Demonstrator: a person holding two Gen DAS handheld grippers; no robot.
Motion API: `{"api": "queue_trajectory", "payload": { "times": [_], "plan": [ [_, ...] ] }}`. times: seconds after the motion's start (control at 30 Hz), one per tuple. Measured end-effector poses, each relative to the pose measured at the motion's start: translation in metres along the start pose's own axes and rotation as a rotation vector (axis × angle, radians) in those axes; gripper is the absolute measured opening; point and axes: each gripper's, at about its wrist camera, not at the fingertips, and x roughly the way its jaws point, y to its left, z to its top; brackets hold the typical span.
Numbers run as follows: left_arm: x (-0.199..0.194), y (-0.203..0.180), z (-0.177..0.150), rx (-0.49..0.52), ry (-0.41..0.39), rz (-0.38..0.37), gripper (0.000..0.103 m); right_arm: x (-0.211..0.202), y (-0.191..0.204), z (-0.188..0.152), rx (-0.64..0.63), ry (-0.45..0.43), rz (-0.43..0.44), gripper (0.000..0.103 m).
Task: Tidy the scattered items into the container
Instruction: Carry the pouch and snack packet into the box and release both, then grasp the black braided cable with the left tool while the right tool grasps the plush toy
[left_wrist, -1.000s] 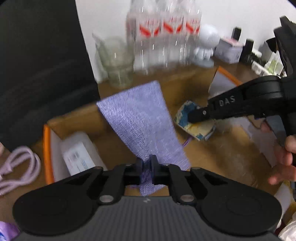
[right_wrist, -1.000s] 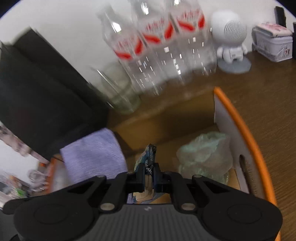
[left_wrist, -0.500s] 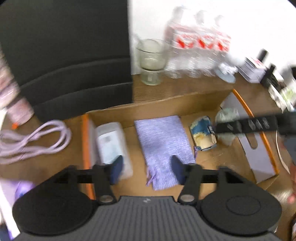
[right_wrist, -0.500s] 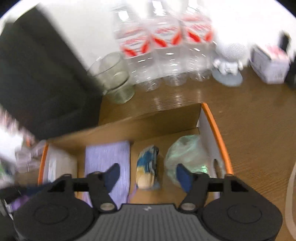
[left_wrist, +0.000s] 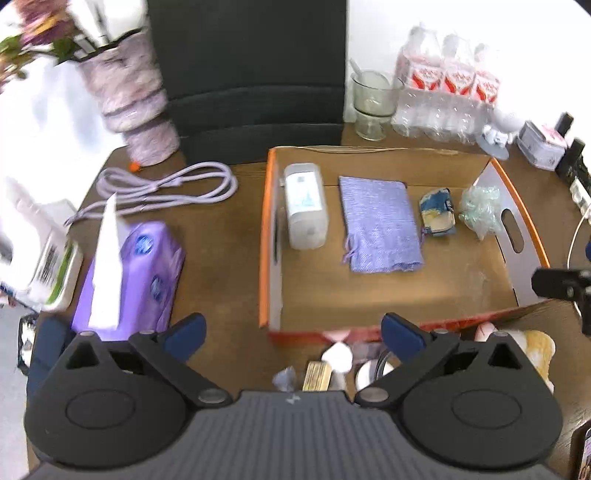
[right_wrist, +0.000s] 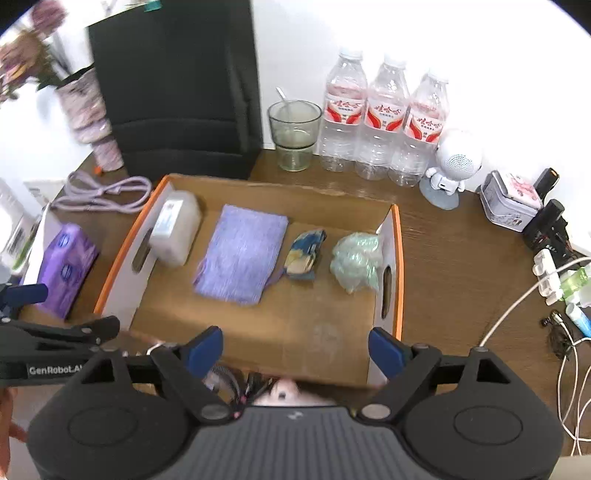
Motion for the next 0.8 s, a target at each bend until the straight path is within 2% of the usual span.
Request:
{"api": "queue_trajectory", "payload": {
  "times": [0.07, 0.13, 0.23, 0.3, 0.37, 0.43, 0.5, 0.63, 0.7, 0.8],
  "plan": [
    [-0.015, 0.006, -0.011, -0.032, -0.06, 0.002, 0.103, -0.009, 0.006, -0.014, -0.012, -0.04, 0.01, 0.085],
    [-0.034, 0.006, -0.024, -0.037, -0.165, 0.013, 0.103, -0.019, 0.013, -0.029, -0.036, -0.122, 0.002, 0.085],
    [-0.065, 0.002, -0.056, -0.005, -0.405, 0.046, 0.103, -0.035, 0.021, -0.056, -0.066, -0.323, -0.034, 0.085],
    [-0.081, 0.002, -0.086, -0.018, -0.578, 0.03, 0.103, -0.045, 0.025, -0.082, -0.066, -0.473, -0.043, 0.085],
    [-0.09, 0.001, -0.116, -0.042, -0.681, 0.001, 0.103, -0.052, 0.028, -0.11, -0.064, -0.598, -0.031, 0.086],
    [-0.092, -0.003, -0.139, -0.049, -0.714, -0.011, 0.103, -0.056, 0.031, -0.141, -0.075, -0.705, -0.003, 0.088],
    [-0.091, -0.01, -0.159, -0.038, -0.725, -0.018, 0.103, -0.057, 0.035, -0.169, -0.092, -0.771, -0.009, 0.089],
    [-0.093, -0.019, -0.188, -0.005, -0.729, -0.007, 0.103, -0.058, 0.041, -0.203, -0.11, -0.792, -0.066, 0.088],
    [-0.098, -0.02, -0.207, -0.027, -0.721, -0.005, 0.103, -0.062, 0.041, -0.222, -0.115, -0.801, -0.06, 0.089],
    [-0.103, -0.02, -0.268, -0.092, -0.717, -0.008, 0.103, -0.068, 0.048, -0.276, -0.116, -0.805, -0.061, 0.09]
  ]
}}
